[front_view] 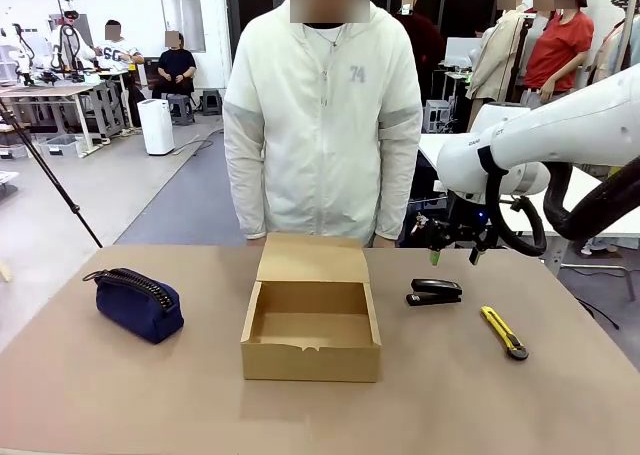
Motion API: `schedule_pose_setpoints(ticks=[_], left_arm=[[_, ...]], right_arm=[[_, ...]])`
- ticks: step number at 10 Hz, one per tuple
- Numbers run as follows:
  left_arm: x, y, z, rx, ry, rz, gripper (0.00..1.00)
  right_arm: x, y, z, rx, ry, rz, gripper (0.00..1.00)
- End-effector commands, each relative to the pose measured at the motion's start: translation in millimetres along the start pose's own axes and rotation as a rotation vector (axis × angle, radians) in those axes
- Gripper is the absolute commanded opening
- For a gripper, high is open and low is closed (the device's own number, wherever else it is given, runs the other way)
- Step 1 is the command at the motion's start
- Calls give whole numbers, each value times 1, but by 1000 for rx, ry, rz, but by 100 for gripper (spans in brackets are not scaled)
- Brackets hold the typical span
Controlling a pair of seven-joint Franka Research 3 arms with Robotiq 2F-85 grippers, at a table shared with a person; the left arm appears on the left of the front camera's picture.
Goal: Pack the items into the box.
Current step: Pick up the item indicated by the person and place it inside the Mailer Box.
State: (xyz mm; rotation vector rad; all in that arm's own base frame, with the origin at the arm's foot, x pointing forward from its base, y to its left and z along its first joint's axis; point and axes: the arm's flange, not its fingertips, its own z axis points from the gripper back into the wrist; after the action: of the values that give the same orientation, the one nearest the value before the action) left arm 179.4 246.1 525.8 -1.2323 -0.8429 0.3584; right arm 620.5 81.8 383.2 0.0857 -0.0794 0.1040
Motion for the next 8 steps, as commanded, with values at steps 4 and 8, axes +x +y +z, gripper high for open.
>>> schedule_pose_setpoints(ticks=[4, 8], left_arm=[[2, -1, 1, -21, -8, -18, 100], [2, -1, 1, -21, -8, -18, 100]], right_arm=[[4, -4, -10, -161, 115, 1265, 100], [7, 15, -26, 22, -102, 1572, 100]])
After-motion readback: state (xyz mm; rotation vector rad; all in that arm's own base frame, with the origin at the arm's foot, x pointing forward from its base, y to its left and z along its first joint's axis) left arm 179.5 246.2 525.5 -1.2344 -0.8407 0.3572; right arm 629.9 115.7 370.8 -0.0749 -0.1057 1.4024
